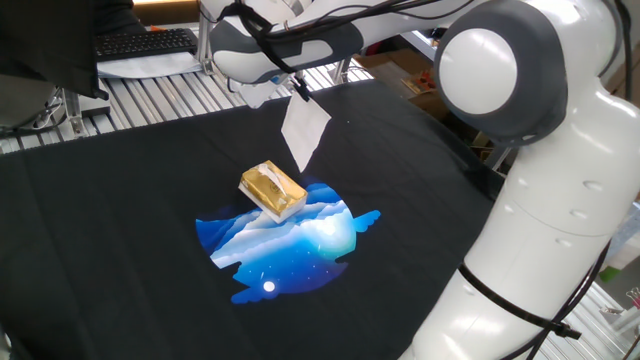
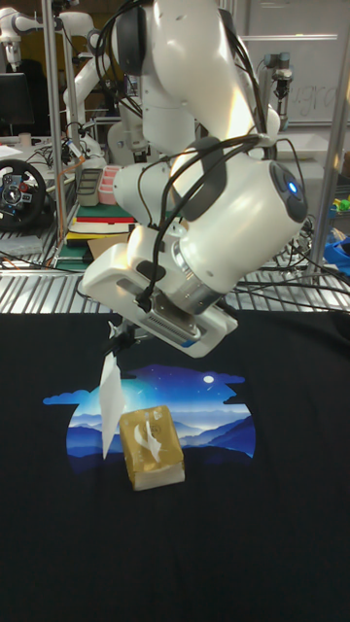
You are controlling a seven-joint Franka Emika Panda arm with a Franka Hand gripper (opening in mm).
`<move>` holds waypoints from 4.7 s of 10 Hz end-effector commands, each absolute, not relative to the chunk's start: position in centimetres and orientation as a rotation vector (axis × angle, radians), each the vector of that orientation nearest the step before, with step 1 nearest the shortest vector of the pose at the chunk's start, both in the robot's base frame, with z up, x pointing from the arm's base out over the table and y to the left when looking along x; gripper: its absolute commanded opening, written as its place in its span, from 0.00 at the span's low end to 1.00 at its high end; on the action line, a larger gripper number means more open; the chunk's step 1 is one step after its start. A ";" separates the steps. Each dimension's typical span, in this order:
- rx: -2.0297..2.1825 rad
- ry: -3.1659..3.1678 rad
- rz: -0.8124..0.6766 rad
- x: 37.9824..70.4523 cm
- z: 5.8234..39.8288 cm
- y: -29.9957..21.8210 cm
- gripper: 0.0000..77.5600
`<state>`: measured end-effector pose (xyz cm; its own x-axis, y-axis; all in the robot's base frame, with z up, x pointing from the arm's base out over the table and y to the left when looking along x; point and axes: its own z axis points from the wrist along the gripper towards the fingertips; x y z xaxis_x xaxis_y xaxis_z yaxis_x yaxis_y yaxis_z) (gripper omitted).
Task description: Pull out a napkin
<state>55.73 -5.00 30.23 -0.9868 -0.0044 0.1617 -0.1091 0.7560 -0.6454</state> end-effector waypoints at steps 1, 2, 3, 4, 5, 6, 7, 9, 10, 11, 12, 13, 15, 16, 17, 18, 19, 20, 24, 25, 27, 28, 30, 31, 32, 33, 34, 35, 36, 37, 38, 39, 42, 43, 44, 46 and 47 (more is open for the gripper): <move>0.095 -2.812 1.027 55.8 30.4 -5.3 0.02; 0.098 -2.820 1.007 55.9 30.4 -5.5 0.02; 0.101 -2.829 0.984 55.9 30.5 -5.8 0.02; 0.115 -2.827 0.982 56.0 30.6 -6.1 0.02; 0.124 -2.830 0.975 56.1 30.7 -6.5 0.02; 0.132 -2.857 0.932 56.2 30.8 -6.9 0.02; 0.123 -2.884 0.865 56.2 30.9 -7.5 0.02; 0.091 -2.945 0.706 56.4 31.0 -8.5 0.02; 0.076 -2.963 0.647 56.5 30.9 -8.8 0.02; 0.081 -2.967 0.639 56.6 30.9 -9.0 0.02; 0.065 -2.981 0.600 56.7 30.9 -9.2 0.02; 0.045 -2.995 0.557 56.8 30.9 -9.4 0.02; -0.011 -3.028 0.441 56.8 30.9 -10.0 0.02; -0.014 -3.034 0.417 56.8 30.8 -10.4 0.02; -0.015 -3.038 0.403 56.8 30.7 -10.7 0.02; -0.023 -3.040 0.387 56.8 30.7 -10.8 0.02; -0.026 -3.041 0.380 56.8 30.7 -10.8 0.02; -0.037 -3.043 0.351 56.7 30.7 -10.8 0.02; -0.073 -3.073 0.285 54.6 29.7 -10.9 0.02; -0.070 -3.079 0.257 54.0 29.5 -11.3 0.02; -0.104 -3.089 0.181 53.6 29.6 -11.8 0.02; -0.106 -3.090 0.163 53.5 29.6 -12.0 0.02; -0.108 -3.092 0.131 53.3 29.5 -12.4 0.02; -0.113 -3.094 0.098 53.1 29.5 -12.8 0.02; -0.104 -3.096 0.088 53.0 29.4 -13.1 0.02; -0.105 -3.098 0.077 53.0 29.3 -13.1 0.02; -0.106 -3.099 0.076 52.9 29.1 -13.0 0.02; -0.105 -3.100 0.075 52.8 29.0 -12.9 0.02; -0.107 -3.101 0.067 52.7 28.9 -12.8 0.02; -0.104 -3.101 0.064 52.6 28.8 -12.8 0.02; -0.102 -3.099 0.059 52.7 28.7 -12.8 0.02; -0.099 -3.097 0.056 52.7 28.6 -12.9 0.02; -0.090 -3.099 0.058 52.8 28.5 -13.0 0.02; -0.088 -3.102 0.063 52.8 28.5 -13.0 0.02; -0.088 -3.107 0.065 52.8 28.5 -13.0 0.02; -0.088 -3.110 0.062 52.8 28.4 -13.0 0.02; -0.087 -3.110 0.056 52.9 28.4 -13.1 0.02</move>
<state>52.76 -12.96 28.31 -0.9978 0.0566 0.0354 0.0551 0.9976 -0.0421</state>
